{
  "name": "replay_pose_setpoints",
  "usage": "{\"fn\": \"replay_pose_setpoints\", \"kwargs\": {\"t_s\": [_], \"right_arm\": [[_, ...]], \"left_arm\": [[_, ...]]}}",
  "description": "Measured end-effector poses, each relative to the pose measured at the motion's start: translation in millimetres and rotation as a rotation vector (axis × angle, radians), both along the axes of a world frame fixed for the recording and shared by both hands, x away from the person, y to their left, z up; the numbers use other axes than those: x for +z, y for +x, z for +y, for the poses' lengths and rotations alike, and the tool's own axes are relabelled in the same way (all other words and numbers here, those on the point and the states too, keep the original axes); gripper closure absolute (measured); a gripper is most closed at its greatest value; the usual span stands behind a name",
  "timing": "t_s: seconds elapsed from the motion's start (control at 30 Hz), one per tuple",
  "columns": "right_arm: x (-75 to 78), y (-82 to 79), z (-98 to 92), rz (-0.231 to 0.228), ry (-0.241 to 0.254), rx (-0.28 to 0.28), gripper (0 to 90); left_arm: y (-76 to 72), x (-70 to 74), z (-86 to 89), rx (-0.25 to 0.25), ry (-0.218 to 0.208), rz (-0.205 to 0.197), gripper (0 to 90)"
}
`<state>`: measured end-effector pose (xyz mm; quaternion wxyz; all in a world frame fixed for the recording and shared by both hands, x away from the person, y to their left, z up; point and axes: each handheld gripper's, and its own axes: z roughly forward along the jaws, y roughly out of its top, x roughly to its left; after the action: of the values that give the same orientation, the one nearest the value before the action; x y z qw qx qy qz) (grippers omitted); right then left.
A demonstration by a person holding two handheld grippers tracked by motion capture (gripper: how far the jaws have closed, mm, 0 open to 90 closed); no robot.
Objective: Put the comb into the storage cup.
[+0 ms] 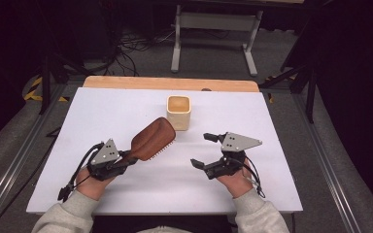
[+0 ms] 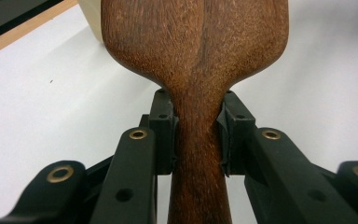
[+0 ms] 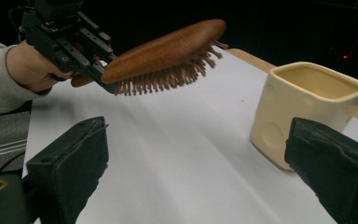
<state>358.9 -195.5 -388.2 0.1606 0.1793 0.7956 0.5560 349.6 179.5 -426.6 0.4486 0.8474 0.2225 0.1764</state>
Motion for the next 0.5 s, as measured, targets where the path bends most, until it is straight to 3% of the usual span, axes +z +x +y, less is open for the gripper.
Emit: {"fn": "replay_pose_setpoints", "kwargs": {"t_s": [0.17,0.5], "right_arm": [[3.6,7.6,15.2,0.026,-0.007,0.018,5.8],[5.8,26.8,47.8,0.121,-0.049,0.042,4.4]], "left_arm": [[-2.3,-2.3,-4.4,0.009,-0.004,-0.012,71.9],[-5.6,-2.4,-11.5,-0.009,0.005,-0.022,72.0]]}}
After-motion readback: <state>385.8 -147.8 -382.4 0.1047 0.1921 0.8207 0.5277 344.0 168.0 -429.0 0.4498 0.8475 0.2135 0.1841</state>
